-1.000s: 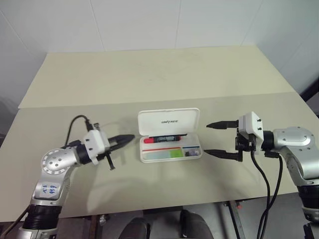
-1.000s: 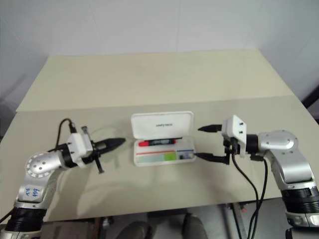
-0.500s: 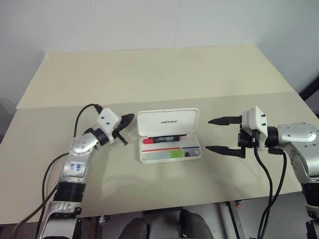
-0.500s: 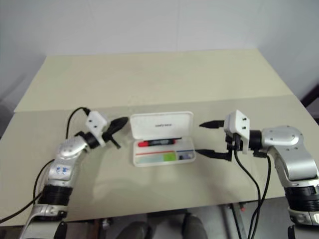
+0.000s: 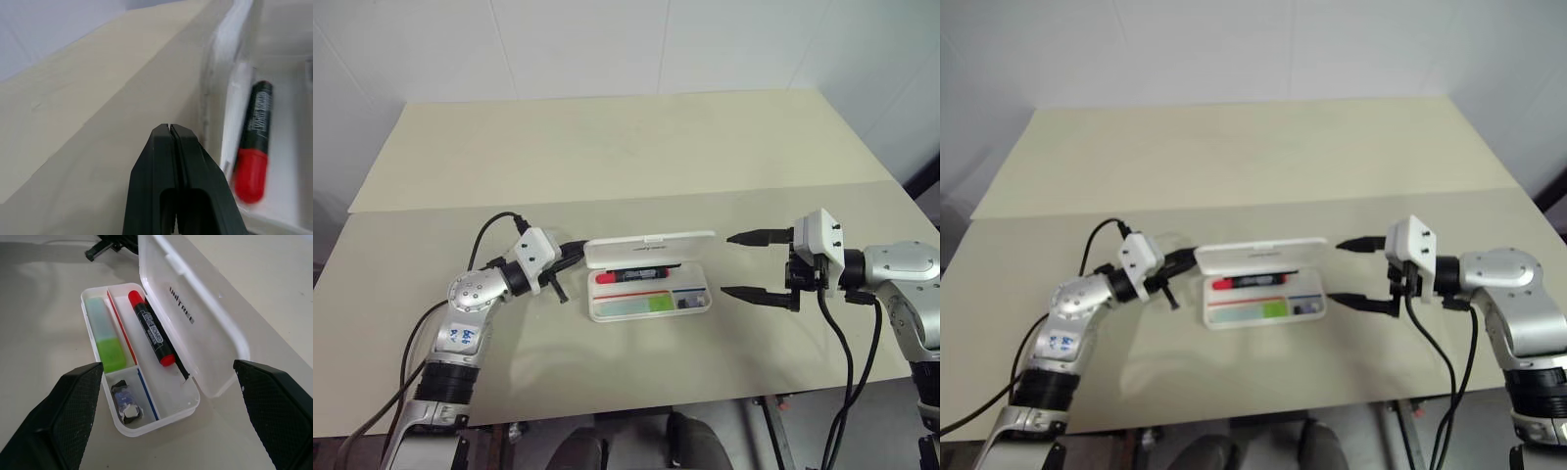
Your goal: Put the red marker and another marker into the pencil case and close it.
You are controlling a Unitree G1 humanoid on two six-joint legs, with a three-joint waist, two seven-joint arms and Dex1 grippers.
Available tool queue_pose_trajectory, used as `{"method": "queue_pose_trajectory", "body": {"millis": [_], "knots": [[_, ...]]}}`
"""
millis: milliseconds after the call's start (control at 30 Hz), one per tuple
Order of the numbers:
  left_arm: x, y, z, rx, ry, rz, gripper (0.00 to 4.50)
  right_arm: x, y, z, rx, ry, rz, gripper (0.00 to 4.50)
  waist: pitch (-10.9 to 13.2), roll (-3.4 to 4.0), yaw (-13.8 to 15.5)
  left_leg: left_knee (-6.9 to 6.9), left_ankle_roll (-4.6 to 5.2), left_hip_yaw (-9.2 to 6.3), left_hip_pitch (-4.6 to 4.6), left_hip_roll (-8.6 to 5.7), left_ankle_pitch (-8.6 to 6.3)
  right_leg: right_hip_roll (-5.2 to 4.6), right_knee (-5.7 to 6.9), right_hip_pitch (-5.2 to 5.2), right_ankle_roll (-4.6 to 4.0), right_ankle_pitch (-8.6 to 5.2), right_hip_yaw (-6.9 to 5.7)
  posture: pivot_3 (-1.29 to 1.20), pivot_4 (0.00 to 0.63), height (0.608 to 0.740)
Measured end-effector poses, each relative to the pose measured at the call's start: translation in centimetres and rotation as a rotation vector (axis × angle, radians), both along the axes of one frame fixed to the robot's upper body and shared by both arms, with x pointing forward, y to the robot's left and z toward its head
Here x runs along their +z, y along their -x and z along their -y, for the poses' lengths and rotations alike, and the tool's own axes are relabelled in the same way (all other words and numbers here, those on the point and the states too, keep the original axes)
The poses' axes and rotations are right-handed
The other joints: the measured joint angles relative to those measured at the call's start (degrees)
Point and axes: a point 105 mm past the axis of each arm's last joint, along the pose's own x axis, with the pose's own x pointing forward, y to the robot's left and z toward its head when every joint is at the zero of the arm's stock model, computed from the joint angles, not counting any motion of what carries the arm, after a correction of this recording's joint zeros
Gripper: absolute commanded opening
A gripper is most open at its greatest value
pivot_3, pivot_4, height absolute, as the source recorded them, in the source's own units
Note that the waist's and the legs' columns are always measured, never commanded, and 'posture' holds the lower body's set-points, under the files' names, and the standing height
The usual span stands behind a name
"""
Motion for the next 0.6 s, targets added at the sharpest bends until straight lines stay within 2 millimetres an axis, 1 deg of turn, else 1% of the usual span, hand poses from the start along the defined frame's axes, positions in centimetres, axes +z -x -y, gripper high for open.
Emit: {"method": "queue_pose_trajectory", "body": {"millis": [200, 333, 400, 467, 600], "knots": [[0.4, 1.5, 1.4, -0.142, -0.083, 0.062, 0.07, 0.0, -0.1, -0.2, -0.015, -0.072, -0.050, 4.50, 0.0, 0.00, 0.0, -0.01, 0.00, 0.00, 0.00, -0.01, 0.00, -0.02, -0.02, 0.01, 0.00, 0.01, -0.01, 0.00, 0.150, 0.740], [0.1, 2.9, 3.3, -0.286, -0.154, 0.063, 0.07, 0.1, 0.2, -0.3, -0.015, -0.095, -0.131, 4.50, 0.0, 0.02, 0.0, -0.01, 0.00, 0.01, -0.02, -0.02, 0.00, -0.03, -0.02, 0.00, -0.01, 0.01, 0.00, 0.00, 0.150, 0.740], [-0.4, 3.7, 4.2, -0.357, -0.183, 0.017, 0.07, 0.4, 0.3, 0.0, -0.020, -0.093, -0.145, 4.50, 0.0, 0.01, -0.1, -0.02, 0.01, 0.01, -0.02, -0.01, 0.00, -0.02, -0.03, 0.01, -0.01, 0.01, -0.01, 0.00, 0.150, 0.740], [-1.0, 4.2, 4.7, -0.396, -0.215, -0.034, 0.07, 0.8, 0.3, 0.3, -0.030, -0.098, -0.146, 4.50, 0.0, 0.02, -0.1, -0.04, 0.01, 0.01, 0.00, 0.00, 0.00, 0.00, -0.03, 0.00, -0.01, 0.01, 0.00, 0.00, 0.150, 0.740], [-2.4, 4.7, 5.1, -0.415, -0.275, -0.113, 0.07, 1.5, 0.3, 0.5, -0.037, -0.096, -0.143, 4.50, 0.0, 0.02, -0.1, -0.05, 0.01, 0.03, 0.01, 0.02, 0.00, 0.03, -0.04, 0.01, -0.01, 0.01, 0.01, 0.00, 0.150, 0.740]]}}
